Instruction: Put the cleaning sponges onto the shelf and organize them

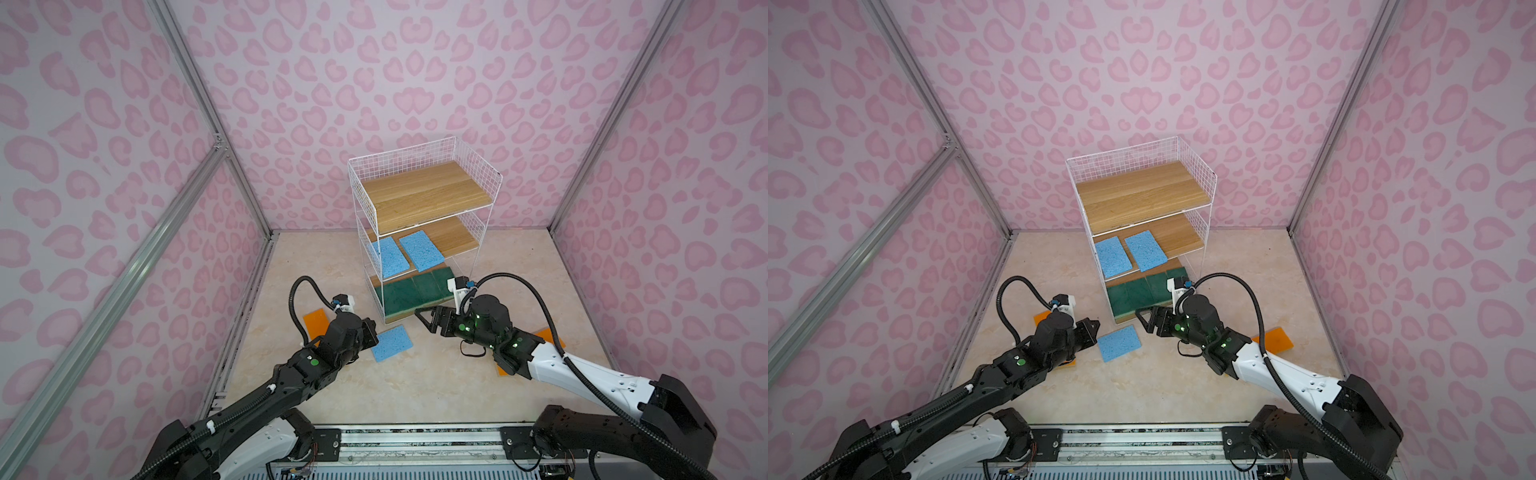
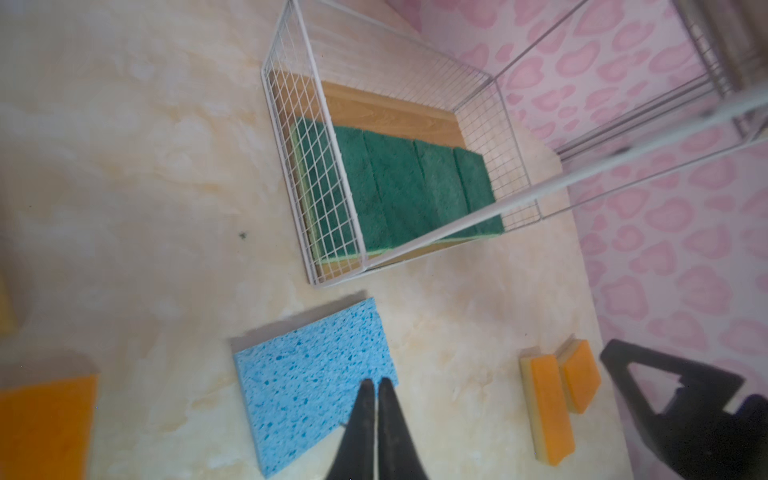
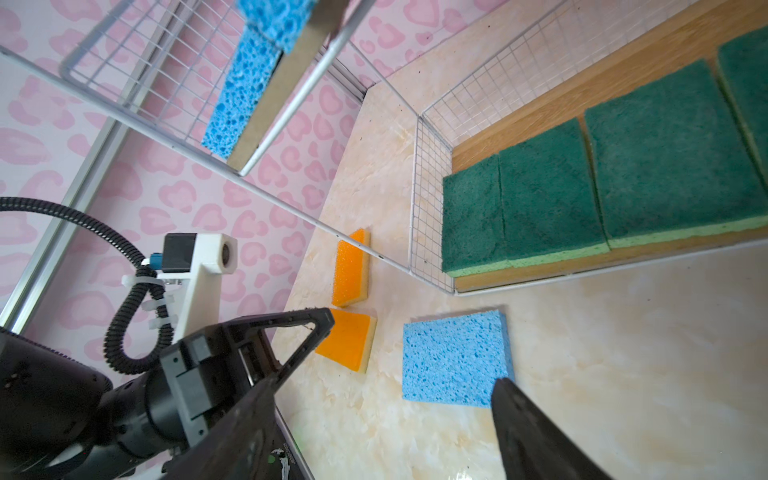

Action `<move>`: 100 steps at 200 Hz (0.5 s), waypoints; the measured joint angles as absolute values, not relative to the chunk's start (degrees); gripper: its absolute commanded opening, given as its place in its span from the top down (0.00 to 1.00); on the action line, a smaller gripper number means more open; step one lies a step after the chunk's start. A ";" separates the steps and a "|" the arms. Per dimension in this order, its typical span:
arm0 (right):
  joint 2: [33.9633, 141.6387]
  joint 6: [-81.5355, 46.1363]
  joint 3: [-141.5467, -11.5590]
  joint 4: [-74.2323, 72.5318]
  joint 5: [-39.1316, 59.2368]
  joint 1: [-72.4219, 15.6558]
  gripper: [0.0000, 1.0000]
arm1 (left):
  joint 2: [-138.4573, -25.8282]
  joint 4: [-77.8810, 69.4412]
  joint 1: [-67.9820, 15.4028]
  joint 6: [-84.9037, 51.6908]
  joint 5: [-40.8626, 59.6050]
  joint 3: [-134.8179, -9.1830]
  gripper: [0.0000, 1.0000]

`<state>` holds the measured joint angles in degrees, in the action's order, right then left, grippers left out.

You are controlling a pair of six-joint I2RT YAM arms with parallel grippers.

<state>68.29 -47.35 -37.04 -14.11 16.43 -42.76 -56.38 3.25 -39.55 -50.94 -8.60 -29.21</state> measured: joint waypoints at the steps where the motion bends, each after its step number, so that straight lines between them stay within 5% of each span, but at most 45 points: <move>1: 68.29 -47.35 -37.04 -14.09 16.43 -42.76 0.17 | -56.51 3.22 -39.46 -50.92 -8.51 -29.08 0.65; 14: 68.25 -47.18 -37.04 -13.76 16.43 -42.74 0.16 | -57.69 3.05 -38.81 -50.28 -7.81 -27.59 0.51; 34: 67.81 -46.94 -36.97 -13.54 16.14 -42.74 0.17 | -59.46 2.96 -38.35 -49.89 -6.72 -25.23 0.44; 100: 66.08 -46.68 -35.79 -12.27 14.35 -42.06 0.16 | -66.46 -0.91 -38.11 -51.44 -4.93 -21.85 0.54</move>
<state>66.08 -46.68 -35.79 -12.27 14.35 -42.06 -66.46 -0.91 -38.11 -51.44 -4.93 -21.85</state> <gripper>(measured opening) 0.841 0.480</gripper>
